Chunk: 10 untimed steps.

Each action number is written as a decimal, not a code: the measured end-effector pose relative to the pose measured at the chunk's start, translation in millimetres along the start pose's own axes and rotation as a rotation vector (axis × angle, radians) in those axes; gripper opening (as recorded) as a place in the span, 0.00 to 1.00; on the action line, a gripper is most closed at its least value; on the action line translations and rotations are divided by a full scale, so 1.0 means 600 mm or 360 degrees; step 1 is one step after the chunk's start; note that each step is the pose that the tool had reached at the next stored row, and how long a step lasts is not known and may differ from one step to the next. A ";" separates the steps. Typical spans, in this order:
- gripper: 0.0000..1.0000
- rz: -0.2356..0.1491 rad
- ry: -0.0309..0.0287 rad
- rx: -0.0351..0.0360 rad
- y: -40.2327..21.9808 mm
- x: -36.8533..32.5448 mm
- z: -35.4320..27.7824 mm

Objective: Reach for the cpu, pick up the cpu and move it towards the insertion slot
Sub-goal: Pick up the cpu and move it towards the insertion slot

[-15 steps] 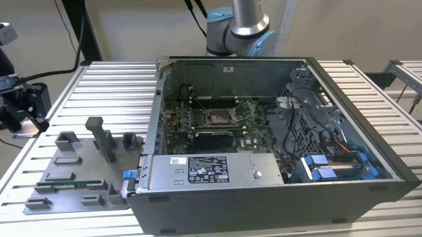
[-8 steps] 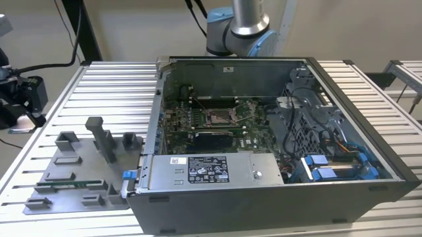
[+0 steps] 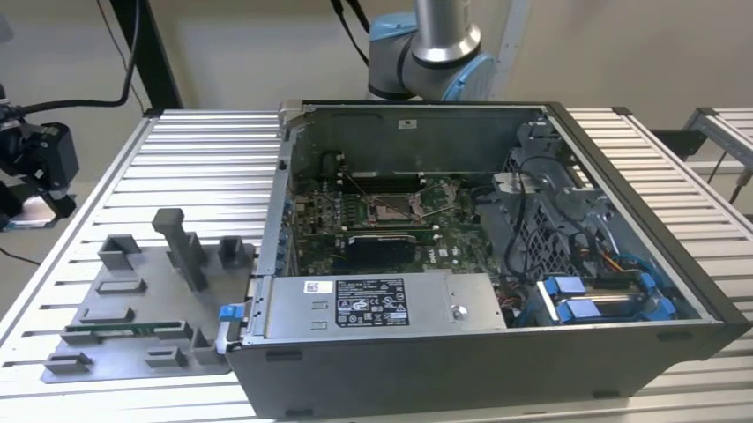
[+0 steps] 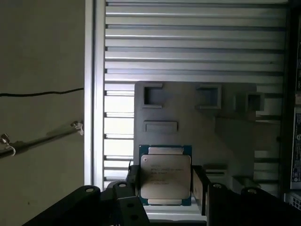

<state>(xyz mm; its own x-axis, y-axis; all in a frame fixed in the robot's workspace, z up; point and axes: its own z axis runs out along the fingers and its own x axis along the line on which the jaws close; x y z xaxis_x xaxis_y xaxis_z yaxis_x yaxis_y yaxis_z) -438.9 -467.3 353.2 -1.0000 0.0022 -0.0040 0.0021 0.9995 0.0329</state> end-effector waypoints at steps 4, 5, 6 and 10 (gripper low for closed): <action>0.00 0.0000 0.00000 0.0000 0.000 0.000 -0.013; 0.00 0.0000 0.00001 0.0000 0.000 0.000 -0.016; 0.00 0.0000 0.00001 0.0000 0.001 0.000 -0.020; 0.00 0.0000 0.00001 0.0000 0.001 0.000 -0.031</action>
<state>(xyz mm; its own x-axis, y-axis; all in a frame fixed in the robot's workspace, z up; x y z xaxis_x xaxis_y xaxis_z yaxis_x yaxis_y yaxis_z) -438.9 -467.3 372.0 -1.0000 0.0021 -0.0040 0.0020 0.9995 0.0329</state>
